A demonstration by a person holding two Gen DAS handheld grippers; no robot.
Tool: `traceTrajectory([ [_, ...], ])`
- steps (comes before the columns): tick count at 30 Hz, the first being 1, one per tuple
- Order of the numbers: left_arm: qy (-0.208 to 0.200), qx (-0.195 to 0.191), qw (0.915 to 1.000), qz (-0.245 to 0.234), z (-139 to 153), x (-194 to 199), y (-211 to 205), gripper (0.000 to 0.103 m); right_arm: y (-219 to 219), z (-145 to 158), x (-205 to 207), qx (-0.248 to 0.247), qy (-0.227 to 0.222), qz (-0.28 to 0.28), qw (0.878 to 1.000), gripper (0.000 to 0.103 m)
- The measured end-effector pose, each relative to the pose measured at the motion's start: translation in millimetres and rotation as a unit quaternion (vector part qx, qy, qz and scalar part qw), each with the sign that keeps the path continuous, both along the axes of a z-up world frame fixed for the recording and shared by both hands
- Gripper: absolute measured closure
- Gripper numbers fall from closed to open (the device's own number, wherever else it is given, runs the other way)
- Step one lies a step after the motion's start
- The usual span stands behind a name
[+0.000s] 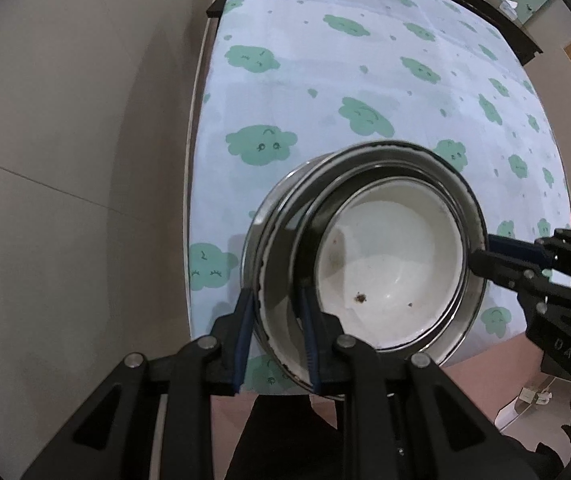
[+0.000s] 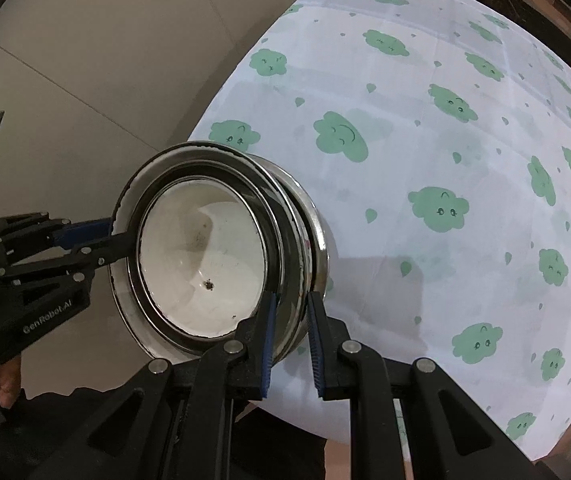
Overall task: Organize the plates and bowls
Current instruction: 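Lift and carry the bowl stack with left gripper toward the tablecloth edge, then lower the bowl stack onto the tablecloth and open the left gripper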
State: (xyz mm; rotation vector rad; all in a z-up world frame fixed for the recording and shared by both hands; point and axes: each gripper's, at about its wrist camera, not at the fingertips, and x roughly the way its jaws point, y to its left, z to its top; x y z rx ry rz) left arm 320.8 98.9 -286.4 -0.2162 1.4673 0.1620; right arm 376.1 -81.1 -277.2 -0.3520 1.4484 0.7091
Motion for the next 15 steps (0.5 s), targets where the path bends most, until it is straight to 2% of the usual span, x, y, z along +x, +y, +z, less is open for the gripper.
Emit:
traceTrajectory([
  [6, 0.001, 0.002, 1.0, 0.002, -1.7, 3.5, 0.7, 0.083, 2.0, -6.0, -0.1, -0.001, -0.002, 0.006, 1.0, 0.085],
  [11, -0.002, 0.0, 1.0, 0.008, 0.6, 3.3, 1.8, 0.08, -2.1, -6.0, 0.3, 0.014, 0.0, -0.008, 1.0, 0.081],
  [13, -0.017, 0.001, 0.9998, 0.01, 8.4, 2.4, 2.1, 0.067, -3.6, 0.0, -0.3, 0.035, -0.003, -0.016, 0.999, 0.071],
  [14, -0.026, 0.004, 0.9996, 0.011, 13.5, 1.4, 2.2, 0.055, -3.1, 3.0, -1.2, 0.037, -0.009, -0.017, 0.999, 0.065],
  [15, -0.036, 0.008, 0.9992, 0.011, 18.8, 0.4, 2.1, 0.048, -2.5, 7.1, -3.0, 0.037, -0.017, -0.015, 0.999, 0.062],
])
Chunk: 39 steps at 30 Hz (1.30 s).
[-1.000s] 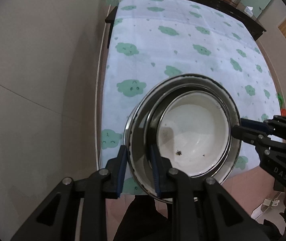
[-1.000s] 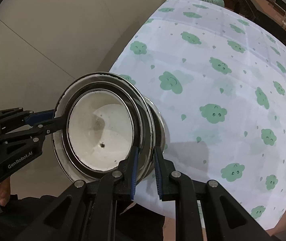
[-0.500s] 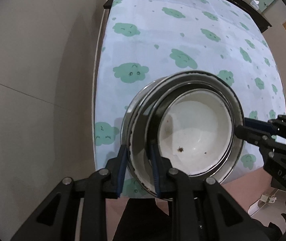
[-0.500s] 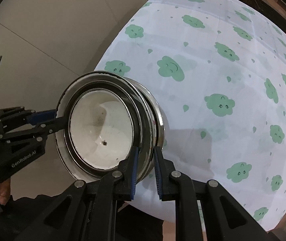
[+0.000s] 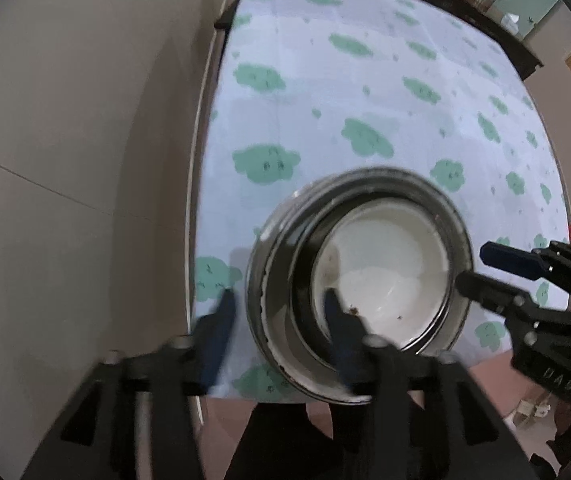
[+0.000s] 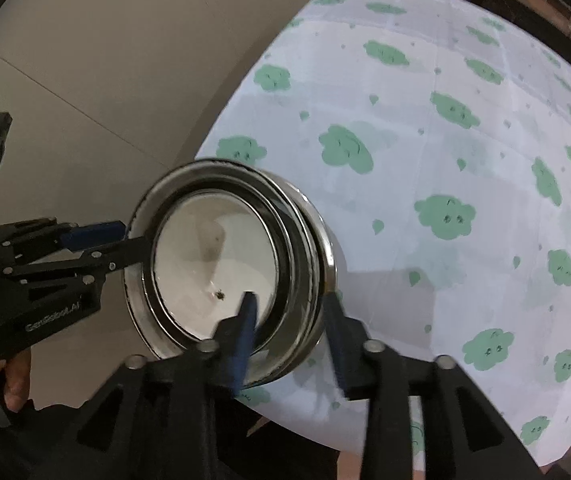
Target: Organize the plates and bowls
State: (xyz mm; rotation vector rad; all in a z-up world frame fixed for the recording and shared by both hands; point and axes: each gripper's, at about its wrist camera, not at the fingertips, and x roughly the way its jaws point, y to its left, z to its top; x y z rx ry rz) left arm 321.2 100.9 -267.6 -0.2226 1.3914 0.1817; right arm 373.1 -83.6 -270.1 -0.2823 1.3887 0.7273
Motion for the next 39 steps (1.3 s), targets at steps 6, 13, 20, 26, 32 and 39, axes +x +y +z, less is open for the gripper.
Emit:
traceTrajectory([
  [6, -0.037, 0.005, 0.9992, -0.014, 20.4, -7.2, -2.2, 0.048, 0.8, 18.4, -12.1, -0.006, -0.05, -0.002, 0.999, 0.061],
  [13, -0.127, 0.044, 0.9903, -0.035, 55.7, -26.6, -6.2, 0.048, -10.3, 51.7, -33.9, 0.009, -0.144, -0.04, 0.989, 0.061],
  [20, -0.241, 0.069, 0.9644, -0.084, 96.4, -51.1, -22.0, 0.04, -40.6, 105.6, -82.5, 0.021, -0.283, -0.111, 0.952, 0.058],
  [26, -0.304, 0.061, 0.9461, -0.093, 127.0, -74.3, -37.4, 0.031, -64.9, 141.7, -127.5, 0.041, -0.372, -0.148, 0.915, 0.047],
  [32, -0.345, 0.066, 0.9319, -0.091, 154.1, -105.7, -54.9, 0.029, -84.7, 166.8, -162.5, 0.066, -0.431, -0.166, 0.885, 0.041],
  [39, -0.359, 0.082, 0.9248, -0.095, 177.3, -154.1, -78.4, 0.024, -115.3, 178.8, -203.2, 0.083, -0.448, -0.183, 0.871, 0.039],
])
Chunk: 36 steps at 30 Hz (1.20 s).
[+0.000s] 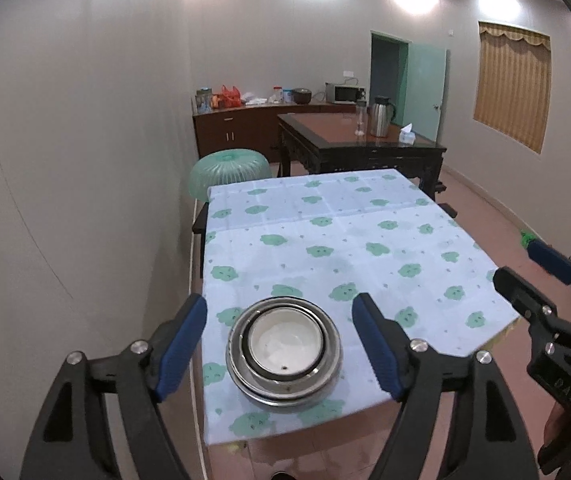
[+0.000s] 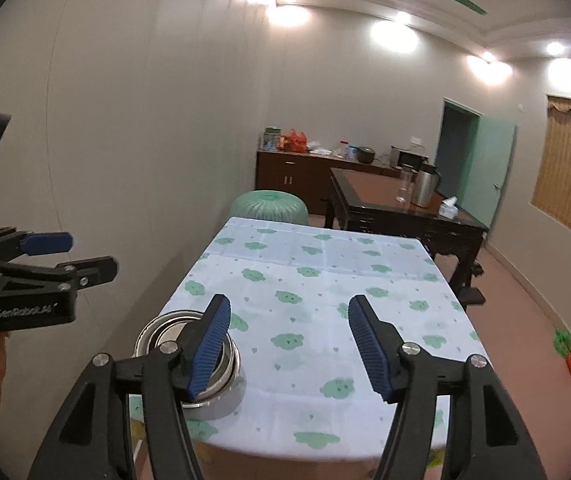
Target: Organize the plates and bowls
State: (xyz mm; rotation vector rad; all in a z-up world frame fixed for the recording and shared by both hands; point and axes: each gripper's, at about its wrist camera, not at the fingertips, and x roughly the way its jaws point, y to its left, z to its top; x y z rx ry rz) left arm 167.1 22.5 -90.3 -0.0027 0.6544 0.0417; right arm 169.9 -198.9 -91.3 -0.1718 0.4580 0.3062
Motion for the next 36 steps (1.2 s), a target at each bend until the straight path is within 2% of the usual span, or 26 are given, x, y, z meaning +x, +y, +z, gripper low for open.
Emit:
traceTrajectory([
  [2, -0.005, 0.004, 1.0, -0.001, 2.0, -10.2, -7.5, 0.018, -7.8, 0.8, -11.4, 0.01, -0.001, -0.003, 1.0, 0.038],
  [13, -0.029, 0.001, 0.9995, -0.012, 19.3, -48.3, -33.1, 0.018, -27.9, 10.7, -40.7, 0.008, -0.014, -0.003, 1.0, 0.038],
  [31, -0.055, 0.006, 0.9982, -0.024, 40.0, -57.3, -50.4, 0.016, -40.8, 36.0, -63.9, 0.014, -0.053, -0.001, 0.999, 0.037],
  [36, -0.063, -0.002, 0.9977, -0.025, 47.6, -59.9, -49.9, 0.009, -42.2, 43.1, -72.3, 0.014, -0.071, -0.008, 0.997, 0.037],
])
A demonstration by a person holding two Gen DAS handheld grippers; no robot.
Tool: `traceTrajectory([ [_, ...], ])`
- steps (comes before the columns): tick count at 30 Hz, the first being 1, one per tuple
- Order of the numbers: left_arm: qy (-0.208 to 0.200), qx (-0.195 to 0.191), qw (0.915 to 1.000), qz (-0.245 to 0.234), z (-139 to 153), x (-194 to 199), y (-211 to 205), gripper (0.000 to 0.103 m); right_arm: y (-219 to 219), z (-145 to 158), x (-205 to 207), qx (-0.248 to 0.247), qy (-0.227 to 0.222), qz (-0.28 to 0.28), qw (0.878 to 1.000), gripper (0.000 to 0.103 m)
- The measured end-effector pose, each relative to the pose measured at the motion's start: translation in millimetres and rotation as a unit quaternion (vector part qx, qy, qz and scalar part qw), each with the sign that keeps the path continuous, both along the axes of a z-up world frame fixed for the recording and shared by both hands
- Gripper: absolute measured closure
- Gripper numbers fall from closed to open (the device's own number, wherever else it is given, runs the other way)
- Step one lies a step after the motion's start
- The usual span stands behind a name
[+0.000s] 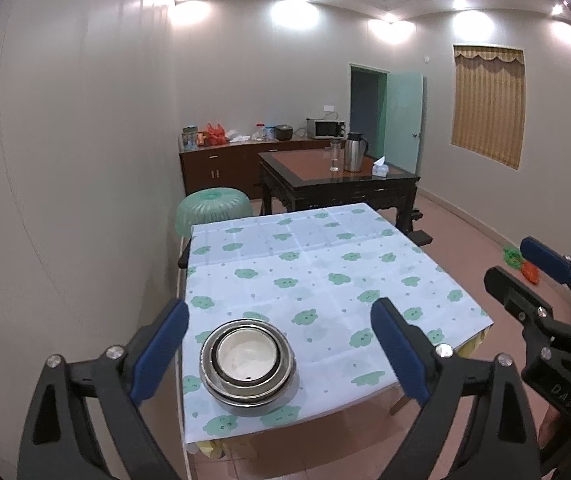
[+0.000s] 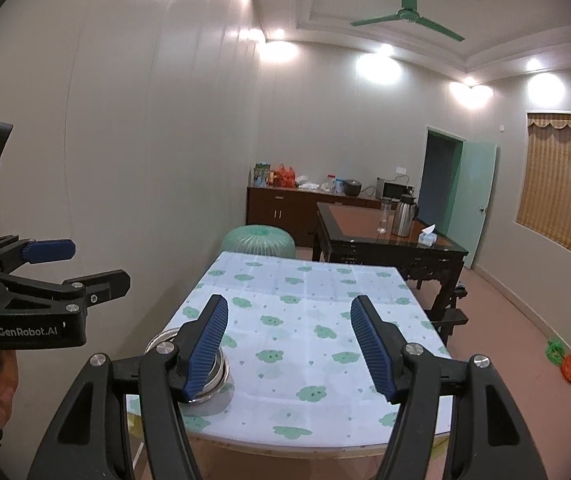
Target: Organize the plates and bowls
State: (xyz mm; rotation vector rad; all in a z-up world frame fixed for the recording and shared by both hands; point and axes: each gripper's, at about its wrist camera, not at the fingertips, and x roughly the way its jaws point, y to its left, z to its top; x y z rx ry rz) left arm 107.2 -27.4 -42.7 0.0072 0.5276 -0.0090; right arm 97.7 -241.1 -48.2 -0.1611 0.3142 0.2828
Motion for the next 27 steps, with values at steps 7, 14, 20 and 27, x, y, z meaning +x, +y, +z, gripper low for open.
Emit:
traceTrajectory([
  [7, -0.009, -0.002, 1.0, 0.0, 12.9, -3.7, -2.5, 0.009, -3.9, 12.6, -4.9, 0.007, -0.016, -0.005, 1.0, 0.036],
  [14, -0.02, 0.004, 0.9998, 0.003, 21.2, -7.2, -3.3, 0.003, -0.1, 18.0, -4.1, 0.009, -0.027, -0.004, 1.0, 0.035],
  [20, -0.029, 0.01, 0.9995, -0.001, 24.3, -8.1, -5.1, 0.003, -0.4, 21.4, -5.5, 0.01, -0.037, -0.005, 0.999, 0.035],
  [27, -0.027, 0.011, 0.9995, -0.012, 24.7, -3.4, -8.6, 0.003, 0.2, 23.1, -5.8, 0.011, -0.043, -0.006, 0.999, 0.035],
])
